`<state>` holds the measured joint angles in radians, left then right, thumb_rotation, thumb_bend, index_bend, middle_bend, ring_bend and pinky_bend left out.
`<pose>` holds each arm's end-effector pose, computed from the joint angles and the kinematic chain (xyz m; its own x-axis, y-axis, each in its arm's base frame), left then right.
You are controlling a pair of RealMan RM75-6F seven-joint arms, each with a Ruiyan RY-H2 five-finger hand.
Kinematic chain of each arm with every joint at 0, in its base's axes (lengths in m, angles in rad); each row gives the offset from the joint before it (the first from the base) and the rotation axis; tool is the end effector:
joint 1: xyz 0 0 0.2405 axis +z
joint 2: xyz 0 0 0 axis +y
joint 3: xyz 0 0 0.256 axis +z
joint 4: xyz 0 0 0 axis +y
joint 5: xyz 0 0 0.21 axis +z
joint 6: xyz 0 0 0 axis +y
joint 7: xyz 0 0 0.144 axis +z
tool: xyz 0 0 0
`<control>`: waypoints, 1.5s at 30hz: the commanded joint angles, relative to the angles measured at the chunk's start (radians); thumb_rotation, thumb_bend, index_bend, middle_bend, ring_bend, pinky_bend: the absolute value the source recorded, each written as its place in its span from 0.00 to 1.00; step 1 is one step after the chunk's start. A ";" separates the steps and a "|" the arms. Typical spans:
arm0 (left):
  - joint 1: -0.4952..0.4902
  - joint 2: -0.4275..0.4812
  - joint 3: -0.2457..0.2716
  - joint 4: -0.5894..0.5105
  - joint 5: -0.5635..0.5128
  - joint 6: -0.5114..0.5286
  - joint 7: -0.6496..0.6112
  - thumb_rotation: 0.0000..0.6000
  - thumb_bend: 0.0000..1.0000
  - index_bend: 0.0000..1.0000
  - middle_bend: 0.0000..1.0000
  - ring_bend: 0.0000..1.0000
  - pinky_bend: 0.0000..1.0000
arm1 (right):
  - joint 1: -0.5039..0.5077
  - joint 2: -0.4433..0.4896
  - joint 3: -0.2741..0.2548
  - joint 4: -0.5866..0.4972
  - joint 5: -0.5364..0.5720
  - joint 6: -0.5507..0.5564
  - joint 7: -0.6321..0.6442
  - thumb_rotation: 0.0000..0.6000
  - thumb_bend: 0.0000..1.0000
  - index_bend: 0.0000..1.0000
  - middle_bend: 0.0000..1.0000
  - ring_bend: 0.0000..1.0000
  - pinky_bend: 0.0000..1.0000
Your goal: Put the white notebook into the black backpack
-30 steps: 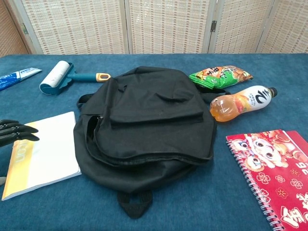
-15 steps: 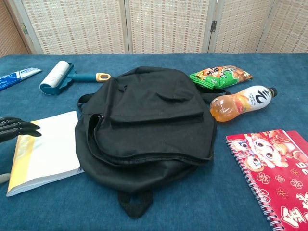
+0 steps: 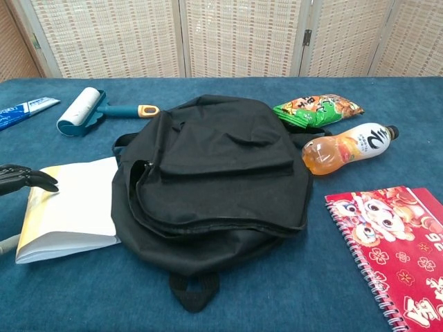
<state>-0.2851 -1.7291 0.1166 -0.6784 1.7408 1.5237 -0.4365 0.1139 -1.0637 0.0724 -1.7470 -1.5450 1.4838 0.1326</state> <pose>-0.3278 0.2240 0.0076 0.3539 0.1213 0.9274 0.8559 -0.4417 -0.2688 -0.2743 -0.1913 0.1652 0.1957 0.0085 0.9806 -0.9759 -0.0965 0.1956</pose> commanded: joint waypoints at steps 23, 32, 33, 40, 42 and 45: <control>-0.003 -0.072 -0.051 0.054 -0.043 0.096 -0.216 1.00 0.52 0.30 0.25 0.21 0.15 | 0.000 0.001 0.000 0.001 0.018 -0.016 -0.002 1.00 0.12 0.02 0.15 0.15 0.18; -0.014 -0.108 -0.057 0.084 -0.041 0.115 -0.213 1.00 0.49 0.34 0.26 0.22 0.16 | 0.003 0.000 0.001 -0.001 0.029 -0.028 -0.010 1.00 0.12 0.02 0.15 0.15 0.18; -0.015 -0.113 -0.060 0.087 -0.042 0.119 -0.212 1.00 0.48 0.34 0.26 0.22 0.16 | 0.003 0.000 0.001 -0.001 0.030 -0.029 -0.011 1.00 0.13 0.02 0.15 0.15 0.18; -0.015 -0.147 -0.084 0.124 -0.059 0.157 -0.216 1.00 0.42 0.39 0.27 0.24 0.17 | 0.004 -0.002 0.004 0.003 0.040 -0.034 -0.010 1.00 0.12 0.02 0.15 0.15 0.18; -0.013 -0.156 -0.087 0.135 -0.063 0.159 -0.219 1.00 0.40 0.41 0.28 0.24 0.17 | 0.004 -0.001 0.005 0.003 0.042 -0.035 -0.010 1.00 0.12 0.02 0.15 0.15 0.18; -0.013 -0.169 -0.089 0.151 -0.067 0.164 -0.224 1.00 0.38 0.45 0.29 0.25 0.17 | 0.005 -0.002 0.006 0.003 0.044 -0.037 -0.011 1.00 0.12 0.02 0.15 0.15 0.18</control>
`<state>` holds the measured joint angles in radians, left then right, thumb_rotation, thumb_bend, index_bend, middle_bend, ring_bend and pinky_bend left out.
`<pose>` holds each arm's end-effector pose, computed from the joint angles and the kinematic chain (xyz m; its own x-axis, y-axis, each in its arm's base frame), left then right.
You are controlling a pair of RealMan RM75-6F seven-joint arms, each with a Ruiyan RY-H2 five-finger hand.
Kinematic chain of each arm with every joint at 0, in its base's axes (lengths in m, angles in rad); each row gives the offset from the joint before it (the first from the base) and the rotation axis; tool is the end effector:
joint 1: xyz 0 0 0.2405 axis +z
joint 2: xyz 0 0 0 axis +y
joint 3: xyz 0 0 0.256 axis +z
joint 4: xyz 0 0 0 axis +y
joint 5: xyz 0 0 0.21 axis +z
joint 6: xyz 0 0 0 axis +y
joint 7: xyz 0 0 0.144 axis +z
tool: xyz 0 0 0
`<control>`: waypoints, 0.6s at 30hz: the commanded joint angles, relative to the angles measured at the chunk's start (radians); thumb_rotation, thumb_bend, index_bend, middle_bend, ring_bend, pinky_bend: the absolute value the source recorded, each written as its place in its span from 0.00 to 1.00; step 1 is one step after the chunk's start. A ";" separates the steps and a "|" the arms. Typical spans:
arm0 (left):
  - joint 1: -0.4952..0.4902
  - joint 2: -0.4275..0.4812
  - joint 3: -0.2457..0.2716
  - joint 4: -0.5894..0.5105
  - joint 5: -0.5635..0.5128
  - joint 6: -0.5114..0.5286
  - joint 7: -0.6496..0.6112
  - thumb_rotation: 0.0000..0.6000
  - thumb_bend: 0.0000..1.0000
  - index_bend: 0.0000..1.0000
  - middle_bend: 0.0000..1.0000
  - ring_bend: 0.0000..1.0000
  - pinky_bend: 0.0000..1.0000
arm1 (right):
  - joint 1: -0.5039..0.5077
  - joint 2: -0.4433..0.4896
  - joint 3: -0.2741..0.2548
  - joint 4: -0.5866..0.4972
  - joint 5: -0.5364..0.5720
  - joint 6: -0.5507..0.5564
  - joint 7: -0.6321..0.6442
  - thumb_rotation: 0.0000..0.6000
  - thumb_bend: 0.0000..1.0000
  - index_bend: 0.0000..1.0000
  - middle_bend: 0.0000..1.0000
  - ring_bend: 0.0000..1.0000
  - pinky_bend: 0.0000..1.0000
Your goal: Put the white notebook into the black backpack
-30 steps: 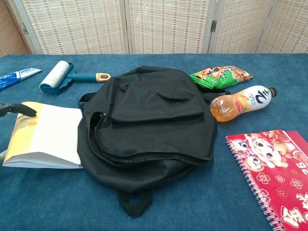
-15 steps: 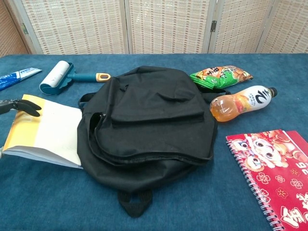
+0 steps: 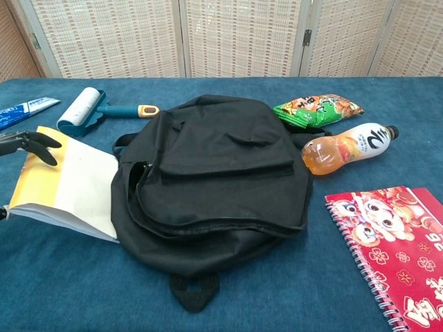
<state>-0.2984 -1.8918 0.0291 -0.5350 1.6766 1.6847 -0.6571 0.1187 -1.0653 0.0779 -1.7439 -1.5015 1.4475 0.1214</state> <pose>-0.3005 0.2378 -0.0003 0.0480 -0.0125 0.9988 0.8939 -0.4456 -0.0486 -0.2809 -0.1944 0.1628 0.2054 -0.0151 0.9786 -0.9774 -0.0553 0.2043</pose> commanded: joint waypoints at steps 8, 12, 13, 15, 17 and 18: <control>-0.002 -0.042 -0.014 0.044 -0.013 0.030 -0.017 1.00 0.34 0.52 0.34 0.29 0.18 | 0.001 -0.002 0.004 0.001 0.008 -0.003 -0.002 1.00 0.12 0.02 0.15 0.15 0.18; -0.004 -0.062 -0.019 0.066 -0.016 0.045 -0.024 1.00 0.31 0.55 0.37 0.31 0.20 | 0.003 -0.003 0.004 0.000 0.010 -0.007 -0.005 1.00 0.12 0.02 0.15 0.15 0.18; -0.005 -0.067 -0.020 0.072 -0.016 0.049 -0.027 1.00 0.31 0.56 0.37 0.32 0.20 | 0.003 -0.003 0.005 0.000 0.011 -0.007 -0.006 1.00 0.12 0.02 0.15 0.15 0.18; -0.007 -0.074 -0.021 0.082 -0.017 0.053 -0.033 1.00 0.31 0.58 0.39 0.32 0.21 | 0.004 -0.004 0.005 0.000 0.012 -0.008 -0.007 1.00 0.12 0.02 0.15 0.15 0.18; -0.009 -0.080 -0.021 0.092 -0.018 0.054 -0.039 1.00 0.31 0.59 0.40 0.33 0.21 | 0.004 -0.004 0.005 -0.001 0.012 -0.009 -0.008 1.00 0.12 0.02 0.15 0.15 0.18; -0.009 -0.083 -0.020 0.095 -0.018 0.053 -0.041 1.00 0.31 0.60 0.40 0.33 0.21 | 0.004 -0.003 0.005 -0.001 0.013 -0.009 -0.008 1.00 0.12 0.02 0.15 0.15 0.18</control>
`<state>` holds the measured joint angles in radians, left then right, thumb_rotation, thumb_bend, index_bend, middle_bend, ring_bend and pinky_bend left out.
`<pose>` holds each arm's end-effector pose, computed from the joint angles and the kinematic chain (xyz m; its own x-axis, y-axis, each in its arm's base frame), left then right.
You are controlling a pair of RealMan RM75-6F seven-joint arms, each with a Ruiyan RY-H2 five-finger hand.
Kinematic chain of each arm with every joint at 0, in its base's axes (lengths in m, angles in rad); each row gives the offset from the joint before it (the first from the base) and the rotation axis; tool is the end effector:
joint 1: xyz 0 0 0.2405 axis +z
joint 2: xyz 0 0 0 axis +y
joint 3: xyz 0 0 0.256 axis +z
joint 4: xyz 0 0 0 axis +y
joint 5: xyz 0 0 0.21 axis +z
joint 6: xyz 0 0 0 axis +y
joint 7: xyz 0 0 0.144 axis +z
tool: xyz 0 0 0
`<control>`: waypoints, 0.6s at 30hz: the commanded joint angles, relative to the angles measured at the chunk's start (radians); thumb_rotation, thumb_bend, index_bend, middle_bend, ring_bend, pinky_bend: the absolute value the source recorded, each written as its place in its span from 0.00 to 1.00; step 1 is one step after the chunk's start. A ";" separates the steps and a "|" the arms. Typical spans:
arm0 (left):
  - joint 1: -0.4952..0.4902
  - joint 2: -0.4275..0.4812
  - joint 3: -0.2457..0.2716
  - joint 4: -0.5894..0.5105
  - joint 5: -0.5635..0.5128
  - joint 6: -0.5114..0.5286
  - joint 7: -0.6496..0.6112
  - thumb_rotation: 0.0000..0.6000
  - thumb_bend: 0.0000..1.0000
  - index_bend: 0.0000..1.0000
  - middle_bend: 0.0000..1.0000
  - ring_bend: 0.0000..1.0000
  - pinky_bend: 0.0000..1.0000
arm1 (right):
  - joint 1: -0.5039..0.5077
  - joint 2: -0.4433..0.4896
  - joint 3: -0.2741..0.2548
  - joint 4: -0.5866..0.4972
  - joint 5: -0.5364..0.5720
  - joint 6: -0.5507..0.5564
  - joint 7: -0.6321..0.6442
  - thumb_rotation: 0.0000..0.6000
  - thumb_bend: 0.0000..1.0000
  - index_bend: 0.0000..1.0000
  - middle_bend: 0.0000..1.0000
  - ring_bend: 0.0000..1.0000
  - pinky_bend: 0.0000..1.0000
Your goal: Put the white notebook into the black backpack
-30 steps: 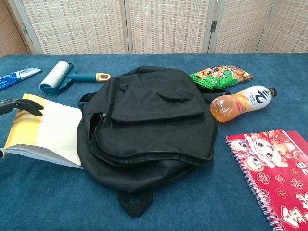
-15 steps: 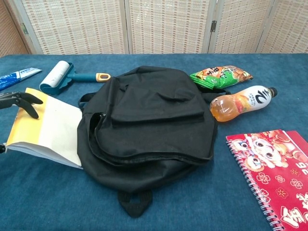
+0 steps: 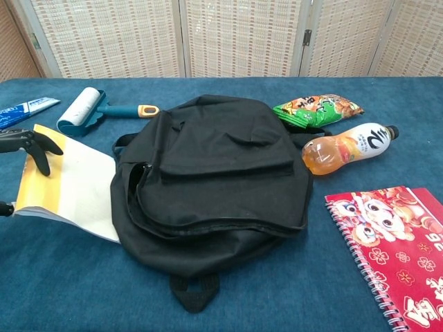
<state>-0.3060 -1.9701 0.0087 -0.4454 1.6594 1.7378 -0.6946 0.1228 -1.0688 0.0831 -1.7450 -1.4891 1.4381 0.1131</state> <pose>-0.2909 0.2394 -0.0076 -0.0021 -0.0650 0.9979 0.8845 -0.4656 -0.0285 -0.2812 -0.1966 0.1616 0.2074 -0.0174 0.9781 -0.9773 -0.0478 0.2064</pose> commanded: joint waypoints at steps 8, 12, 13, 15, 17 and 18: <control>-0.006 -0.021 0.005 0.042 -0.003 0.000 -0.015 1.00 0.44 0.65 0.42 0.35 0.22 | 0.002 0.003 0.000 -0.006 -0.005 -0.001 -0.006 1.00 0.12 0.02 0.15 0.15 0.18; -0.002 -0.022 0.007 0.060 -0.004 0.009 -0.022 1.00 0.50 0.67 0.43 0.36 0.23 | 0.009 0.002 -0.002 -0.012 -0.017 -0.006 -0.016 1.00 0.12 0.02 0.15 0.15 0.18; 0.000 -0.020 0.008 0.065 -0.004 0.015 -0.021 1.00 0.52 0.67 0.43 0.36 0.23 | 0.011 0.002 -0.004 -0.014 -0.023 -0.009 -0.020 1.00 0.12 0.02 0.15 0.15 0.18; 0.006 -0.015 0.012 0.073 -0.003 0.021 -0.019 1.00 0.54 0.68 0.43 0.36 0.23 | 0.016 0.000 -0.006 -0.017 -0.032 -0.013 -0.028 1.00 0.12 0.02 0.15 0.15 0.18; 0.014 -0.007 0.018 0.079 0.000 0.030 -0.018 1.00 0.56 0.68 0.43 0.36 0.23 | 0.023 -0.001 -0.009 -0.023 -0.041 -0.020 -0.036 1.00 0.12 0.02 0.15 0.15 0.18; 0.018 -0.003 0.021 0.081 0.001 0.034 -0.017 1.00 0.57 0.69 0.43 0.36 0.23 | 0.026 -0.002 -0.009 -0.025 -0.045 -0.023 -0.040 1.00 0.12 0.02 0.15 0.15 0.18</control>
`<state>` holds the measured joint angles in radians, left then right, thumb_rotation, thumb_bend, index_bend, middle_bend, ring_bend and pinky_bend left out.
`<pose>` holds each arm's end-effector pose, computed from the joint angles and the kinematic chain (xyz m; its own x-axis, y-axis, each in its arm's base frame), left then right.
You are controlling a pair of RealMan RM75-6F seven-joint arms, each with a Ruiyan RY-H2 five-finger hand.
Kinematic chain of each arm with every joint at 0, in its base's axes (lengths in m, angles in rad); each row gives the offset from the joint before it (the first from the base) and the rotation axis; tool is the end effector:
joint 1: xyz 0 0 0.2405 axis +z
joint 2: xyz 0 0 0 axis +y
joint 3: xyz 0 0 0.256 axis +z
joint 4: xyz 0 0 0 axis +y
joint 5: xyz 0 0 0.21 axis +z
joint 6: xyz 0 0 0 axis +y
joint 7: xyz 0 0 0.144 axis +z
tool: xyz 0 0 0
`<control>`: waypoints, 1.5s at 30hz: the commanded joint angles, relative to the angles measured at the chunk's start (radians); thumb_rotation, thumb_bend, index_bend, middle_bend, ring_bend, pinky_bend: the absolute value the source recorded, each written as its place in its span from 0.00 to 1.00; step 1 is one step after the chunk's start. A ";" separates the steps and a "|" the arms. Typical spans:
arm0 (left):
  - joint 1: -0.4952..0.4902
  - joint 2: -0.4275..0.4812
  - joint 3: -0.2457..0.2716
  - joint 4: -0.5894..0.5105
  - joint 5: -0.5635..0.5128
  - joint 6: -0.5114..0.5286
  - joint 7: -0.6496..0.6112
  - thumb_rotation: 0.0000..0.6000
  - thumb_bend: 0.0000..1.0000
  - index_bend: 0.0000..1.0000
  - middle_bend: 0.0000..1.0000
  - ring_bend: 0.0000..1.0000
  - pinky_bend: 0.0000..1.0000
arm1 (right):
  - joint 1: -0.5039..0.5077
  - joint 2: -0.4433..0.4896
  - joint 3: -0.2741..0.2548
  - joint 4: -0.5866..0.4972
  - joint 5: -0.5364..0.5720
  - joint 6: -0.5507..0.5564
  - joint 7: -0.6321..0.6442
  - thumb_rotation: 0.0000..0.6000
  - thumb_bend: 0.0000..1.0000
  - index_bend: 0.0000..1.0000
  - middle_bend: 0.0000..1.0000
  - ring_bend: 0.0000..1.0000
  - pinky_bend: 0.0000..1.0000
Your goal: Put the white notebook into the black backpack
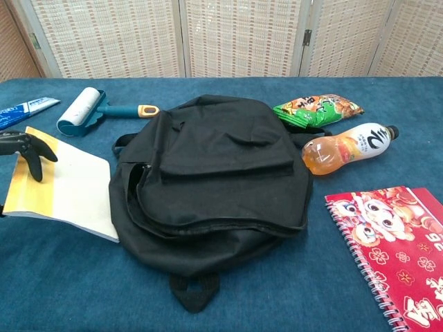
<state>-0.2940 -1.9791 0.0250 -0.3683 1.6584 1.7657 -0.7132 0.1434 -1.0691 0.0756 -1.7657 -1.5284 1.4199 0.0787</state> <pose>-0.2994 0.2356 -0.0008 0.0407 -0.0818 0.9958 0.8752 -0.4780 -0.0751 -0.2689 -0.1996 0.1546 0.2291 -0.0419 0.9725 -0.9689 -0.1060 0.2236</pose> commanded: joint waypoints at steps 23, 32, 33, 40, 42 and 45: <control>0.036 0.103 -0.007 -0.048 0.014 0.193 0.061 1.00 0.59 0.72 0.47 0.38 0.24 | 0.282 -0.125 0.006 -0.107 -0.076 -0.367 -0.172 1.00 0.12 0.09 0.16 0.15 0.18; 0.007 0.128 0.000 -0.043 0.055 0.291 0.127 1.00 0.58 0.73 0.48 0.39 0.25 | 0.427 -0.243 0.044 -0.093 0.049 -0.558 -0.284 1.00 0.12 0.16 0.17 0.16 0.18; 0.005 0.129 0.000 -0.045 0.058 0.299 0.131 1.00 0.58 0.73 0.48 0.39 0.25 | 0.439 -0.256 0.046 -0.089 0.063 -0.571 -0.296 1.00 0.12 0.16 0.17 0.16 0.18; -0.002 0.142 0.006 -0.077 0.073 0.331 0.160 1.00 0.57 0.73 0.48 0.39 0.25 | 0.517 -0.340 0.064 -0.039 0.178 -0.644 -0.364 1.00 0.12 0.17 0.17 0.16 0.18; -0.001 0.144 0.008 -0.084 0.075 0.331 0.166 1.00 0.57 0.73 0.48 0.39 0.25 | 0.532 -0.354 0.066 -0.026 0.203 -0.652 -0.376 1.00 0.12 0.18 0.17 0.16 0.18; 0.000 0.147 0.010 -0.093 0.077 0.331 0.172 1.00 0.57 0.73 0.48 0.39 0.25 | 0.554 -0.375 0.069 -0.005 0.243 -0.664 -0.393 1.00 0.12 0.18 0.18 0.16 0.18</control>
<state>-0.2943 -1.8326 0.0344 -0.4605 1.7346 2.0968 -0.5420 0.6844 -1.4319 0.1411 -1.7830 -1.3015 0.7646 -0.3031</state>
